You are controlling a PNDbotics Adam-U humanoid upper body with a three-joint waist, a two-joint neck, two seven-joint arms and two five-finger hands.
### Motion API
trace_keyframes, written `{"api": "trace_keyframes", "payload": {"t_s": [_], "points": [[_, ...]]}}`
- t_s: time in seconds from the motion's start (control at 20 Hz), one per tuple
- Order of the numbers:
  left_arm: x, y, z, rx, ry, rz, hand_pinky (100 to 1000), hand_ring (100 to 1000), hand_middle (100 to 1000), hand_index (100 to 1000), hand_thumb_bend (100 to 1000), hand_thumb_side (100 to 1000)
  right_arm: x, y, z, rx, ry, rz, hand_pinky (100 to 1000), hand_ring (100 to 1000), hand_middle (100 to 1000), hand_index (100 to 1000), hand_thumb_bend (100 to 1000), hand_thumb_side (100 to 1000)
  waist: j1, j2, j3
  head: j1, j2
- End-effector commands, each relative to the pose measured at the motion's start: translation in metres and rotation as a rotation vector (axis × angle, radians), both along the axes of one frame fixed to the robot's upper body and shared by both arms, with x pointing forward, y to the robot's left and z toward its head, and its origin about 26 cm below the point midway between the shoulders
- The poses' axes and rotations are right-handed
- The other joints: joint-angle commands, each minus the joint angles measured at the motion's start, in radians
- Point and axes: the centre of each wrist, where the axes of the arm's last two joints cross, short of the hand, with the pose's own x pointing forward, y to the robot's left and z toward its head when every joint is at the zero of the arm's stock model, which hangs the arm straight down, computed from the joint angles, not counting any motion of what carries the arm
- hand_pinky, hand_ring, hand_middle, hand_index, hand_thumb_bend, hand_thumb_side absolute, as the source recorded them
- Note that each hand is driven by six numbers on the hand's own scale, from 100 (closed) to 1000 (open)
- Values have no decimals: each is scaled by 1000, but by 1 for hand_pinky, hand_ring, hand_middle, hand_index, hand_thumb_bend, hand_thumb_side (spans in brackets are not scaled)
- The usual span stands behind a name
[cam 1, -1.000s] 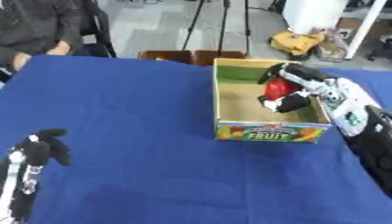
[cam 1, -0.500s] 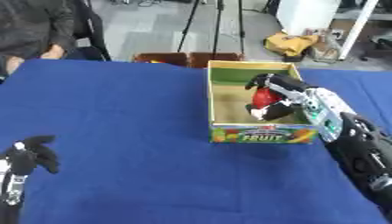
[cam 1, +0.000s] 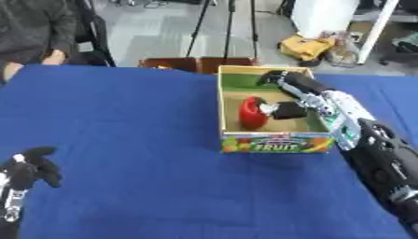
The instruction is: Pick up objects on the table and place them in the box.
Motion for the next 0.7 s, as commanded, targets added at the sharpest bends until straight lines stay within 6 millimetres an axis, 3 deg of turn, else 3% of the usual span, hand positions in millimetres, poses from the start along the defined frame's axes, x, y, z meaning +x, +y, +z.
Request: {"api": "trace_keyframes", "payload": {"t_s": [0.05,0.45,0.7], "points": [[0,2,9,5,-33,-4,528,371,437,707,716,940,-3,1,21,-8,-80,12,716,853,858,878,100,551,3,-20,-6,1,-12],[-4,8,-2,-4,-3,32,529,371,436,706,716,941,-26,9,58,28,-216,141,631,816,832,869,100,431,7,-44,-61,30,6],[-6,13,-9,-13,12,64,529,371,436,704,714,942,-45,13,64,45,-278,269,608,804,816,857,100,400,11,-53,-107,59,19]]}}
